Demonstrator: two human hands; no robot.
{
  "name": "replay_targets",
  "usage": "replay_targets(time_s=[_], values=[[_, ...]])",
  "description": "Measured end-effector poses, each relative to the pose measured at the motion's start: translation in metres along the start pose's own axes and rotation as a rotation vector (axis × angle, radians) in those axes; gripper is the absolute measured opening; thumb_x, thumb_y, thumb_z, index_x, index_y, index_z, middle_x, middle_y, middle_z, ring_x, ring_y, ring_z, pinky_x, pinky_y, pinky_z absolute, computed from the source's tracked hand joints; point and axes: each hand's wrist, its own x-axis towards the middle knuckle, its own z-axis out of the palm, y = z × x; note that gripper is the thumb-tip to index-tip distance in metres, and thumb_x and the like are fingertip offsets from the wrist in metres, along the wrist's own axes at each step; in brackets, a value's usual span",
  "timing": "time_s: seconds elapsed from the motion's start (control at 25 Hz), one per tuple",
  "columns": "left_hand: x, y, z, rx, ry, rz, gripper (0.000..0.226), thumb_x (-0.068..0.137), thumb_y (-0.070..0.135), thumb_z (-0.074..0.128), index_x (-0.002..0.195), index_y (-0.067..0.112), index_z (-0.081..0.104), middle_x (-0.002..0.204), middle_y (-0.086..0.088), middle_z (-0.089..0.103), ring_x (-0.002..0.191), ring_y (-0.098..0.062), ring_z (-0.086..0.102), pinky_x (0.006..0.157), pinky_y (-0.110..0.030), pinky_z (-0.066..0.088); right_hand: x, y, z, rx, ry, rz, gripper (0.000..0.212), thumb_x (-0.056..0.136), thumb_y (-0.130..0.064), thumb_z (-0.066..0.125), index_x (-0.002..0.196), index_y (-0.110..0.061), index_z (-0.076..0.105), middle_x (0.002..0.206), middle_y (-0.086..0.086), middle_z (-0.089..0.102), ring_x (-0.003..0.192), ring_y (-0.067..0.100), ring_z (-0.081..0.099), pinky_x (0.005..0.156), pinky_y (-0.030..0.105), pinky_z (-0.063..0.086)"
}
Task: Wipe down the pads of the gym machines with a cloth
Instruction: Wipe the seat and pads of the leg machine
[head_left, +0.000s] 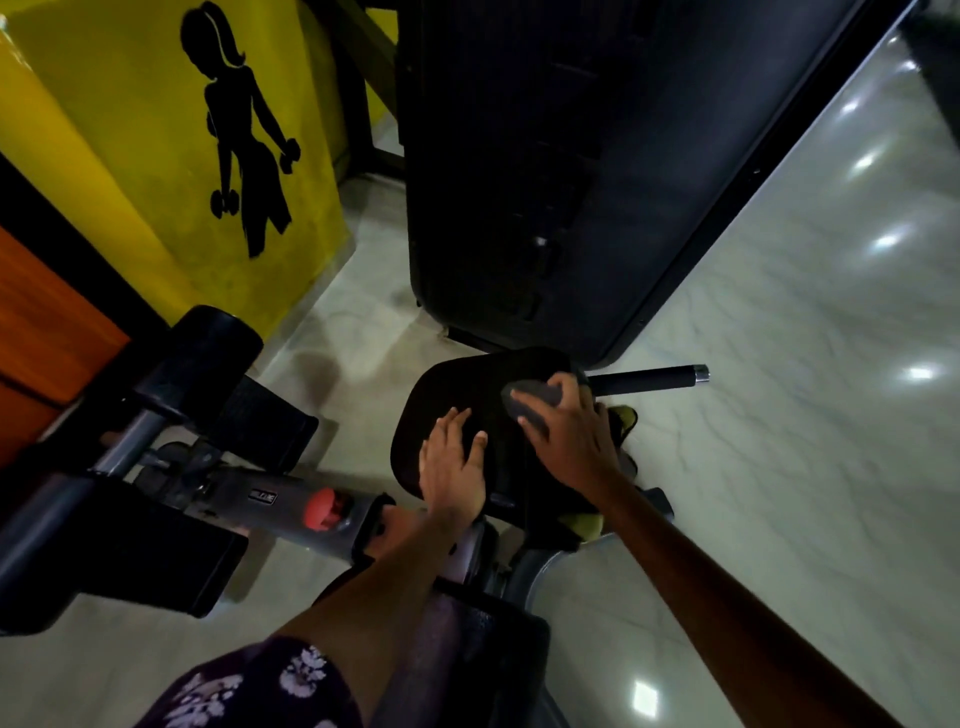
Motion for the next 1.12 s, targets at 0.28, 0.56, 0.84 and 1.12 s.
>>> replay_targets(time_s=[0.28,0.56,0.84,1.12], values=[[0.0,0.003,-0.008,-0.039,-0.066,0.015,0.078,0.08,0.06,0.018,0.141,0.017,0.04,0.149,-0.003,0.035,0.141,-0.021,0.025,0.114,-0.038,0.014,0.035,-0.031,0.0,-0.256,0.056,0.112,0.036,0.085,-0.038,0.058,0.12,-0.032,0.062,0.123,0.011,0.053,0.105,0.036,0.05,0.085,0.047,0.041],[0.051,-0.051,-0.038,0.063,-0.149,0.146,0.083,0.078,0.061,0.022,0.14,0.007,0.039,0.148,-0.01,0.037,0.137,-0.025,0.032,0.11,-0.036,0.021,0.04,-0.037,0.001,-0.314,0.036,0.239,0.041,0.08,-0.032,0.068,0.12,-0.03,0.063,0.116,0.012,0.057,0.097,0.038,0.053,0.079,0.048,0.043],[0.063,-0.08,-0.021,-0.01,-0.212,0.136,0.084,0.08,0.067,0.019,0.148,0.017,0.026,0.157,0.001,0.019,0.145,-0.016,0.014,0.115,-0.036,0.012,0.052,-0.044,0.009,-0.52,-0.063,-0.09,0.047,0.077,-0.039,0.069,0.123,-0.03,0.061,0.116,0.012,0.059,0.097,0.035,0.054,0.079,0.045,0.043],[0.063,-0.087,-0.016,-0.12,-0.137,0.145,0.076,0.083,0.061,0.03,0.144,0.017,0.035,0.153,0.001,0.029,0.143,-0.016,0.022,0.113,-0.036,0.017,0.073,-0.071,0.017,-0.569,-0.261,-0.114,0.055,0.09,-0.04,0.049,0.143,-0.028,0.038,0.138,0.01,0.043,0.118,0.033,0.041,0.094,0.045,0.031]])
